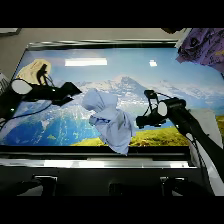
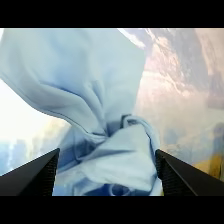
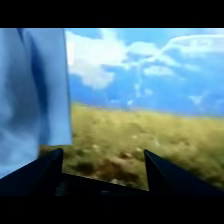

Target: Fold the clothes and pants, and hang the long-sleeved shirts on hangers.

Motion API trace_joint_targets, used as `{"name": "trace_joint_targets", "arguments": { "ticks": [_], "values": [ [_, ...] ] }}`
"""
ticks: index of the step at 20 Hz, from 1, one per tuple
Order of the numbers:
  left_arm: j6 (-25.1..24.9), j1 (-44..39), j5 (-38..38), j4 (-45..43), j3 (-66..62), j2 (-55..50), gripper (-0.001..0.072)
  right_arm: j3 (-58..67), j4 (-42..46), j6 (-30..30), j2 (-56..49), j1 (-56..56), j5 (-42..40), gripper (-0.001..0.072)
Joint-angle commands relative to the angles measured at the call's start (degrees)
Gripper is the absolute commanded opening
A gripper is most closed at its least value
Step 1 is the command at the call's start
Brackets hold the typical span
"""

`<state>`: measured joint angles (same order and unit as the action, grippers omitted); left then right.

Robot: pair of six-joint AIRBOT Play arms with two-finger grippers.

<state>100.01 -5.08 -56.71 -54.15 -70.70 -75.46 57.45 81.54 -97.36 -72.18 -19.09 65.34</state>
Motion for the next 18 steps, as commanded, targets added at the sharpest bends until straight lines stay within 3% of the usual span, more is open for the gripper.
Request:
{"name": "trace_joint_targets", "arguments": {
  "ticks": [1, 4, 6, 9, 12, 18],
  "values": [
    [-2.5, 8.1, -2.9, 0.0, -1.0, 0.4, 0.0713, -0.9, -17.0, 3.4, -4.2, 0.0, -2.4, 0.0592],
    [-2.5, 10.6, -2.7, 0.0, -1.0, 0.4, 0.0712, -0.9, -26.4, 6.8, -2.4, 7.7, -1.7, 0.0596],
    [-2.5, 11.1, -2.2, 0.0, -1.0, 0.3, 0.0712, -0.9, -35.0, 14.1, -1.5, 17.1, 2.4, 0.0593],
    [-2.5, 11.2, -1.8, 0.0, -1.0, 0.3, 0.0712, -4.2, -36.3, 19.1, -2.7, 24.1, 8.1, 0.0593],
    [-2.5, 11.2, -1.8, 0.0, -1.0, 0.2, 0.0712, -9.7, -39.7, 23.0, -4.9, 23.1, 8.1, 0.0592],
    [-2.5, 11.2, -1.8, 0.0, -1.0, -0.5, 0.0713, -13.3, -41.2, 23.8, -9.6, 18.3, 1.0, 0.0577]
  ]
}}
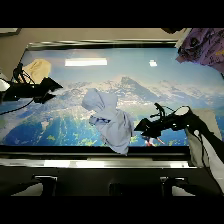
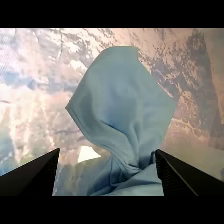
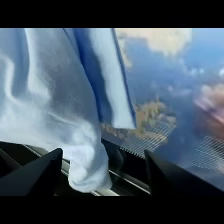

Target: Fold the clothes and pants, and hang the long-sleeved shirts on hangers.

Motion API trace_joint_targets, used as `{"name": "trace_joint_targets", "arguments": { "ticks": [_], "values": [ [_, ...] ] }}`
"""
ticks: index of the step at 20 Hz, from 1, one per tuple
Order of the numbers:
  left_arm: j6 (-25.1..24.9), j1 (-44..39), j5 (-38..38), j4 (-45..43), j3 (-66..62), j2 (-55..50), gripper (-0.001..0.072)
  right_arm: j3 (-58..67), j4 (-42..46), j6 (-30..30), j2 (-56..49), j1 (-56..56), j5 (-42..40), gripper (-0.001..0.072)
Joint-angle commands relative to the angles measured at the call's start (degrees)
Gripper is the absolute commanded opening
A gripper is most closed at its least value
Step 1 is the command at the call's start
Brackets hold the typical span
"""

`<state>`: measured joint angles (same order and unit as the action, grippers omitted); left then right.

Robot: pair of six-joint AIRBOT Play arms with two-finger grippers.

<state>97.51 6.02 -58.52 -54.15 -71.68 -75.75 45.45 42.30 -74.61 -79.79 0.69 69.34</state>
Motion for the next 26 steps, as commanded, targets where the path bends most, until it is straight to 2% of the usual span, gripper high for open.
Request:
{"name": "trace_joint_targets", "arguments": {
  "ticks": [1, 2, 6, 9, 10, 11, 15, 16, 17, 18, 20, 22, 26],
  "values": [
    [0.0, 0.1, 0.0, 0.0, -0.1, -0.3, 0.0712, -1.3, -2.3, 0.6, -2.8, -1.7, -3.9, 0.0560],
    [0.0, 0.1, 0.0, 0.0, -0.1, -0.3, 0.0713, -1.3, -2.6, 0.1, -3.6, -1.7, -4.6, 0.0532],
    [0.0, 0.1, 0.0, 0.0, -0.1, -0.3, 0.0713, -1.3, -2.9, -0.6, -5.2, -1.7, -8.0, 0.0513],
    [0.0, 0.1, 0.1, -0.1, -0.1, -0.3, 0.0713, -1.3, -3.8, -1.7, -5.6, -1.7, -9.9, 0.0382],
    [0.0, 0.1, 0.2, -0.1, -0.1, -0.3, 0.0713, -1.3, -4.8, -2.2, -5.9, -1.7, -9.8, 0.0376],
    [0.0, 0.1, 0.5, -0.3, -0.1, -0.4, 0.0713, -1.3, -5.6, -2.2, -6.1, -1.7, -9.7, 0.0330],
    [0.0, 0.1, 0.7, -0.3, -0.1, -2.0, 0.0713, -1.3, -5.6, -2.7, -6.4, -1.7, -9.1, 0.0271],
    [0.0, 0.1, 0.7, -0.3, -0.1, -2.7, 0.0713, -1.3, -5.4, -2.7, -6.4, -1.7, -8.9, 0.0208],
    [0.0, 0.1, 0.7, -0.2, -0.1, -3.6, 0.0713, -1.3, -5.4, -1.8, -6.3, -1.7, -8.7, 0.0095],
    [0.0, 0.1, 0.7, -0.2, -0.1, -4.7, 0.0713, -1.3, -5.7, -1.0, -6.3, -1.7, -8.5, 0.0036],
    [-0.4, -0.2, 1.6, 0.0, -0.1, -7.1, 0.0713, -1.2, -5.4, 0.1, -6.1, -1.6, -8.1, 0.0035],
    [-5.8, -1.0, 2.8, 3.3, -0.1, -10.3, 0.0713, -1.1, -4.3, 0.1, -5.1, -1.5, -8.2, 0.0035],
    [-8.9, -2.7, 6.9, 8.0, -0.1, -17.7, 0.0713, -1.1, -0.2, 0.0, -2.4, -1.6, -8.5, 0.0035]
  ]
}}
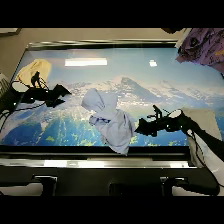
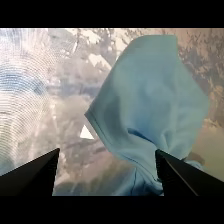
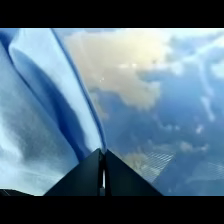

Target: Fold the clothes and pants, and hang the long-sleeved shirts on hangers.

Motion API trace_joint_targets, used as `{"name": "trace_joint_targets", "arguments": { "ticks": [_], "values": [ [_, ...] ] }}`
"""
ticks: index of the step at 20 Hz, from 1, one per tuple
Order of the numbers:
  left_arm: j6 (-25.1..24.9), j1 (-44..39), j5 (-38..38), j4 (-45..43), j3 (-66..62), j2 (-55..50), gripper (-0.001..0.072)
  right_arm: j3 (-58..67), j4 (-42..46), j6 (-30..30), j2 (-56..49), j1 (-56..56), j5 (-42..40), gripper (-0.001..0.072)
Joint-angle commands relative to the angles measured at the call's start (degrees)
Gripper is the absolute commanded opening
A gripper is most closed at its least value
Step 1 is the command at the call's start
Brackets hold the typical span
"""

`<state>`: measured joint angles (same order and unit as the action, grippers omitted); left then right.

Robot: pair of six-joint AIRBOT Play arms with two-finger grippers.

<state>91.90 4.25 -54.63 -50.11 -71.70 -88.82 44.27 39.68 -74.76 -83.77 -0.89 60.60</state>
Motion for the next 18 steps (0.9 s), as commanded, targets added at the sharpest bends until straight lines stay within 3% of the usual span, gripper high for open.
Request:
{"name": "trace_joint_targets", "arguments": {
  "ticks": [1, 4, 10, 11, 12, 14, 18],
  "values": [
    [-5.9, -1.2, 3.6, 6.6, -0.1, -6.3, 0.0712, 0.1, 2.8, 0.2, 2.1, 0.0, 0.2, 0.0035],
    [-11.0, -1.9, 3.5, 13.1, 0.0, -10.3, 0.0710, 0.1, 2.8, -0.8, 2.7, 0.0, 0.2, 0.0035],
    [-11.0, -5.7, 4.8, 14.2, -0.1, -13.9, 0.0695, 0.1, 2.8, -1.6, 2.7, 0.0, 1.2, 0.0035],
    [-11.0, -6.5, 5.8, 14.4, -0.1, -14.0, 0.0601, 0.1, 2.8, -1.6, 2.7, 0.0, 1.5, 0.0035],
    [-11.0, -7.3, 7.1, 15.1, -0.1, -14.1, 0.0442, 0.1, 2.8, -1.6, 2.9, 0.0, 1.7, 0.0035],
    [-11.1, -7.9, 8.9, 18.3, -0.5, -14.1, 0.0028, 0.1, 2.8, -1.9, 3.9, 0.0, 1.1, 0.0035],
    [-10.9, -5.7, 7.0, 18.5, -9.2, -12.0, 0.0016, 6.7, 6.2, -4.1, 8.4, 0.0, -0.5, 0.0033]
  ]
}}
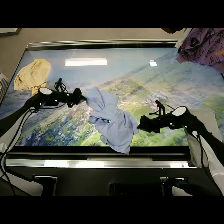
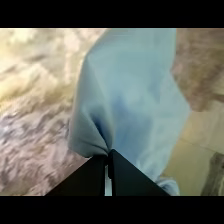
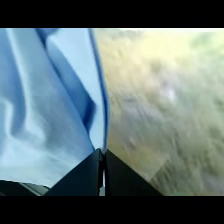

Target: Fold the clothes and pants, and hang the long-sleeved shirts on hangers.

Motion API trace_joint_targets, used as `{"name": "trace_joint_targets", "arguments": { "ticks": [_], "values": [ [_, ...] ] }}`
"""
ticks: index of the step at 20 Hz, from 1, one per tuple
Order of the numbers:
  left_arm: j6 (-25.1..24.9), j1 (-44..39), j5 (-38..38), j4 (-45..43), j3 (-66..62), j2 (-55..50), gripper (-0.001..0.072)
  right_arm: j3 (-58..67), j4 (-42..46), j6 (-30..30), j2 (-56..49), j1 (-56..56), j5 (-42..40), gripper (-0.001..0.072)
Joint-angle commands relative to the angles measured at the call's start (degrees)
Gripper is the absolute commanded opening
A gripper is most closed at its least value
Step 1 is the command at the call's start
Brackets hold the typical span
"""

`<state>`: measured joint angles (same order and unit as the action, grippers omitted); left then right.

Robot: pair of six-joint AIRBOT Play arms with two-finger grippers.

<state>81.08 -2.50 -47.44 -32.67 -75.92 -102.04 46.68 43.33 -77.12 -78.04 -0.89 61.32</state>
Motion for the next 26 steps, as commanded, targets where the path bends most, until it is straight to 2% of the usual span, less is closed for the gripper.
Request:
{"name": "trace_joint_targets", "arguments": {
  "ticks": [1, 2, 4, 6, 9, 12, 16, 20, 22, 26],
  "values": [
    [0.1, 2.3, -1.2, 0.1, -8.8, 2.6, 0.0015, 8.2, 5.2, -3.3, 3.9, 0.0, -1.0, 0.0033],
    [2.0, 3.5, -2.3, -2.8, -13.0, 4.1, 0.0015, 12.9, 8.3, -4.7, 5.0, 0.0, -0.4, 0.0033],
    [9.2, 5.6, -5.1, -13.6, -23.0, 7.8, 0.0015, 24.3, 14.7, -7.5, 7.4, 0.0, 0.2, 0.0033],
    [13.8, 6.5, -9.2, -25.1, -34.1, 11.9, 0.0015, 35.7, 18.1, -8.3, 9.9, 0.0, 0.7, 0.0033],
    [15.0, 6.8, -15.9, -36.5, -45.2, 18.4, 0.0016, 50.2, 22.7, -9.2, 13.9, 0.0, 2.1, 0.0033],
    [15.0, 6.8, -16.4, -44.0, -42.2, 29.6, 0.0017, 59.5, 28.5, -9.8, 19.4, 0.0, 3.0, 0.0033],
    [15.1, 6.7, -20.8, -45.1, -39.7, 41.2, 0.0019, 62.6, 33.5, -11.2, 27.8, 0.0, 4.0, 0.0034],
    [17.3, 6.7, -24.6, -45.1, -39.7, 46.7, 0.0019, 62.6, 34.9, -12.6, 31.6, 0.0, 3.9, 0.0034],
    [19.6, 6.7, -26.4, -45.2, -39.6, 46.7, 0.0020, 62.5, 35.4, -13.6, 30.4, 0.0, 2.6, 0.0034],
    [19.7, 6.7, -27.2, -45.2, -32.9, 43.0, 0.0019, 62.5, 34.0, -16.3, 19.2, 0.0, 0.1, 0.0034]
  ]
}}
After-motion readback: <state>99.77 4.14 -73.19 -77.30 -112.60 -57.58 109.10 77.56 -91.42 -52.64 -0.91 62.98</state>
